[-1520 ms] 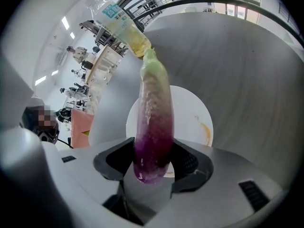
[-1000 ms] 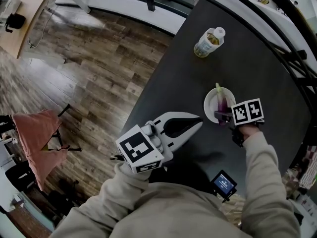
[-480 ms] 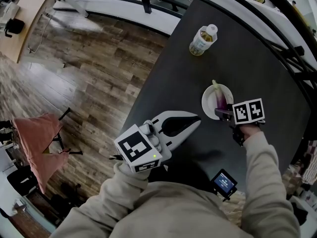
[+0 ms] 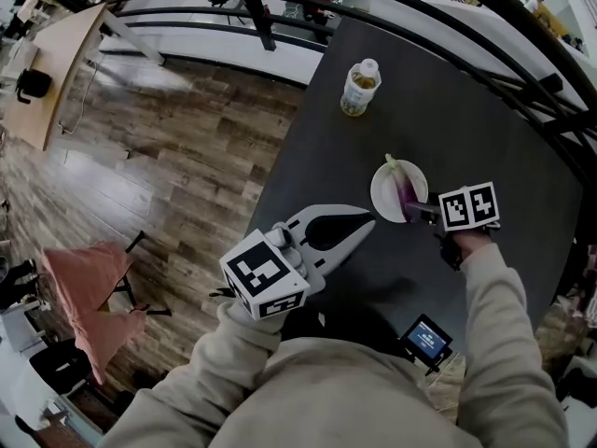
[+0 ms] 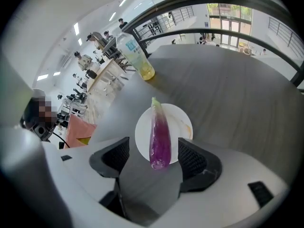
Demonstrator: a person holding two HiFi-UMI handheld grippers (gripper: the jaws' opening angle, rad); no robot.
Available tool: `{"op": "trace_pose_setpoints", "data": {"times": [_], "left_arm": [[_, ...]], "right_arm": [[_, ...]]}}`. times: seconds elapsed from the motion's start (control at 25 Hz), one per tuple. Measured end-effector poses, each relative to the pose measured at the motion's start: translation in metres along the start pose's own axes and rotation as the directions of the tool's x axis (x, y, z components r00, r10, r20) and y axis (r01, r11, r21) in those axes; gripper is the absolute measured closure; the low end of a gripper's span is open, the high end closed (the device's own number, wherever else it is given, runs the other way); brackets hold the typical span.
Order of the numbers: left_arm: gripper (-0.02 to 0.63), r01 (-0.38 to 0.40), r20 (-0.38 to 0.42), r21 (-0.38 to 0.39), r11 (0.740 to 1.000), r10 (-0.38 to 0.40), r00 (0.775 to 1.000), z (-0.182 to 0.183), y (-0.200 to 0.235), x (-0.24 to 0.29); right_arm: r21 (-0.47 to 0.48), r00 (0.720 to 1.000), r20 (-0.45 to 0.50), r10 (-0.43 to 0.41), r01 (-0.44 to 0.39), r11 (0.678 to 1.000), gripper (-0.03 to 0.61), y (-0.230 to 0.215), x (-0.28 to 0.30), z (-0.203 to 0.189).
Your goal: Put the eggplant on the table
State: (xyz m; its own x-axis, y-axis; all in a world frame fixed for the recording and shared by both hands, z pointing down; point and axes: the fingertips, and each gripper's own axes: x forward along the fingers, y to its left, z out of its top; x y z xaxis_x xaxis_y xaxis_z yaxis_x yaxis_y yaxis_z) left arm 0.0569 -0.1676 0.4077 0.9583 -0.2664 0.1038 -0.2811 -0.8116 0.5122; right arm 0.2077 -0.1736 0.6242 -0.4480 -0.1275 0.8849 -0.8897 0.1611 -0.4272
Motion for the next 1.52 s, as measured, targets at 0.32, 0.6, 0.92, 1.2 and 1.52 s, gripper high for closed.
{"op": "trace_pose_setpoints", "data": {"times": [0.32, 0.6, 0.92, 1.2, 1.52], "left_arm": [[0.609, 0.049, -0.060, 0.111, 0.993, -0.043, 0.997, 0.040, -0.025, 0.023], [0.609, 0.185, -0.078, 0.141, 0.973, -0.175, 0.981, 0.058, -0.074, 0.053], [0.609, 0.296, -0.074, 0.198, 0.934, -0.287, 0.955, 0.085, -0.121, 0.069], [0.609, 0.356, -0.078, 0.273, 0.894, -0.348, 0.934, 0.112, -0.142, 0.072], [0.609, 0.421, -0.089, 0.336, 0.843, -0.416, 0.905, 0.137, -0.166, 0.067]], "right_arm": [[-0.026, 0.951, 0.295, 0.097, -0.093, 0.995, 0.273, 0.030, -0.094, 0.033], [-0.114, 0.843, 0.511, 0.166, -0.125, 0.986, 0.375, 0.070, -0.186, 0.021], [-0.305, 0.659, 0.674, 0.333, -0.163, 0.938, 0.560, 0.140, -0.288, -0.002], [-0.369, 0.522, 0.773, 0.362, -0.095, 0.925, 0.563, 0.183, -0.347, -0.004], [-0.357, 0.461, 0.824, 0.329, -0.030, 0.934, 0.563, 0.201, -0.382, -0.004]]}}
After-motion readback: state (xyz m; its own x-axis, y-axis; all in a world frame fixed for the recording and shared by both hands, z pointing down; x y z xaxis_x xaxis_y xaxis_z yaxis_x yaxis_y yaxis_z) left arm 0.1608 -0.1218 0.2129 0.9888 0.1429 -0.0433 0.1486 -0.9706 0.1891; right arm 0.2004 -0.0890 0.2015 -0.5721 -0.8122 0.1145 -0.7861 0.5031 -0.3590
